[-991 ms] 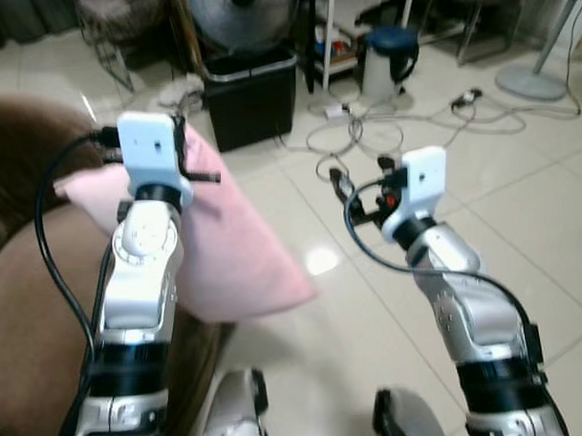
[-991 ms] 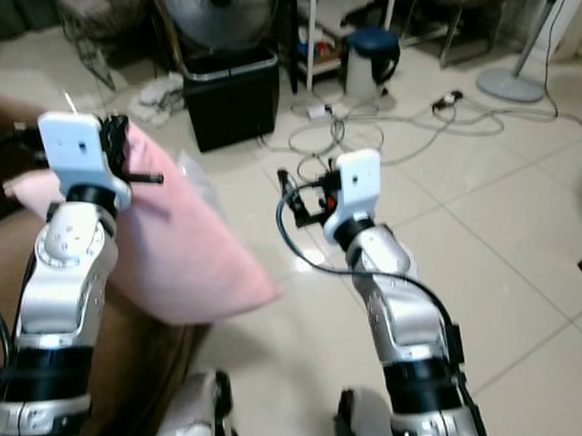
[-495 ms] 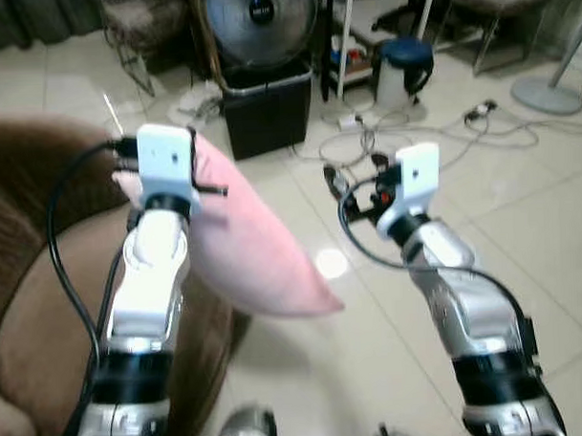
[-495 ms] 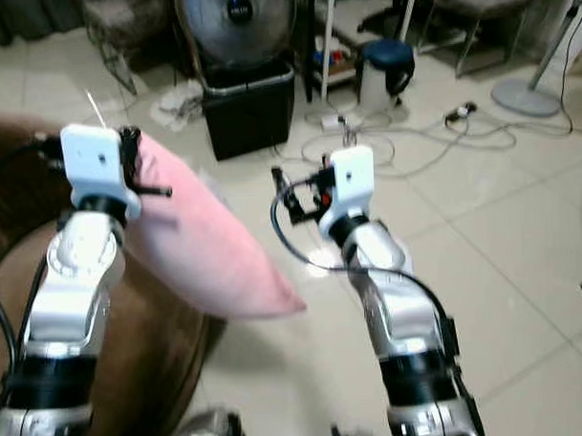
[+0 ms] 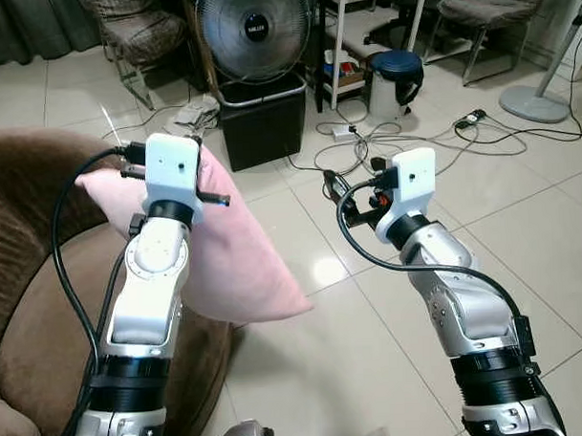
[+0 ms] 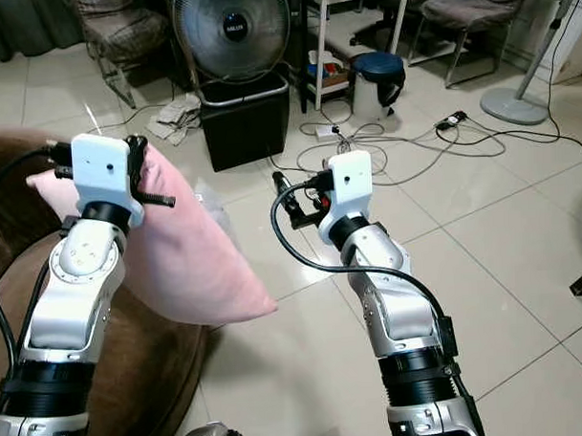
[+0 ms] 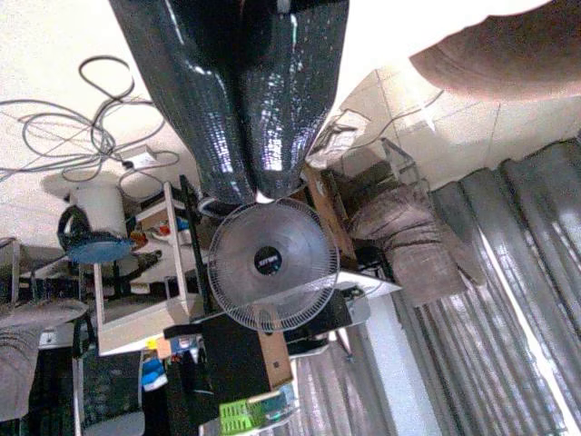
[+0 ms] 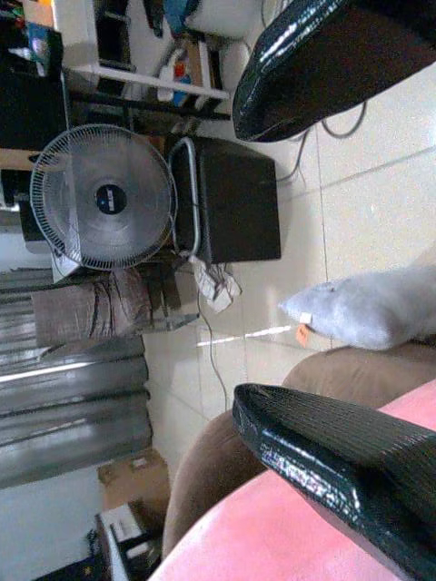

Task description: Move the pillow to the sofa from floor

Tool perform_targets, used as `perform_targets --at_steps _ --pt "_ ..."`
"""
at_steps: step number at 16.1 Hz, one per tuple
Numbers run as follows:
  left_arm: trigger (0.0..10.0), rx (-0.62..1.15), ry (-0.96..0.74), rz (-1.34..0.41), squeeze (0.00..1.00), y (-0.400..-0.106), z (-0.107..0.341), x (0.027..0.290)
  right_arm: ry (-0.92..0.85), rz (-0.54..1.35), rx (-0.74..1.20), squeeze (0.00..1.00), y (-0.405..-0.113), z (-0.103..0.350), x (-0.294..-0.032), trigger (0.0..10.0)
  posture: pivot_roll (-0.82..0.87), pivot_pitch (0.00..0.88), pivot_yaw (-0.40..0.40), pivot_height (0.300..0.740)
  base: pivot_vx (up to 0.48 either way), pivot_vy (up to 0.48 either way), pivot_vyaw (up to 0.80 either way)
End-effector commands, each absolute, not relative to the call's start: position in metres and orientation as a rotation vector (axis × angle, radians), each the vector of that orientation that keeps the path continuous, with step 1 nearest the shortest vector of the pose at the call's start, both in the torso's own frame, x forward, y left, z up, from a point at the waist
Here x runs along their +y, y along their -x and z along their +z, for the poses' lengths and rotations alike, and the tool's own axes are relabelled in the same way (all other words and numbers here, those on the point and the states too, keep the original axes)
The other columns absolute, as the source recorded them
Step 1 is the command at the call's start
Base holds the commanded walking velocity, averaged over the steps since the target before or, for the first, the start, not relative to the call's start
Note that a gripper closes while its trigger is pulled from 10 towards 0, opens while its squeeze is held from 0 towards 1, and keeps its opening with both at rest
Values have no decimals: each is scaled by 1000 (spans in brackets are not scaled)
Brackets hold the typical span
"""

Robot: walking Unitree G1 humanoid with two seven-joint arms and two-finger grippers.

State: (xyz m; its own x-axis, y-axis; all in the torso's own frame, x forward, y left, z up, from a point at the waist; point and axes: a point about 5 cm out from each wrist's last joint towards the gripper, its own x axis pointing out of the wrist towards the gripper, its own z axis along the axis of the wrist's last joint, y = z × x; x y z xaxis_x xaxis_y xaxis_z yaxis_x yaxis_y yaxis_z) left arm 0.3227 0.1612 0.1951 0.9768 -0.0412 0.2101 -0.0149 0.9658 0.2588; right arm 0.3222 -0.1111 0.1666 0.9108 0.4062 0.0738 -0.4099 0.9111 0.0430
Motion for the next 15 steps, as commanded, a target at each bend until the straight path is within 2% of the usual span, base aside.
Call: perform_targets --at_steps 1,15 --pt "10000 -254 -281 -31 0 -322 203 160 -30 451 -83 0 -322 169 -107 10000 54 0 34 740 0 0 800" --pt "10000 -250 -300 -73 0 -324 204 156 -75 445 -80 0 -322 166 -105 10000 54 0 41 740 0 0 800"
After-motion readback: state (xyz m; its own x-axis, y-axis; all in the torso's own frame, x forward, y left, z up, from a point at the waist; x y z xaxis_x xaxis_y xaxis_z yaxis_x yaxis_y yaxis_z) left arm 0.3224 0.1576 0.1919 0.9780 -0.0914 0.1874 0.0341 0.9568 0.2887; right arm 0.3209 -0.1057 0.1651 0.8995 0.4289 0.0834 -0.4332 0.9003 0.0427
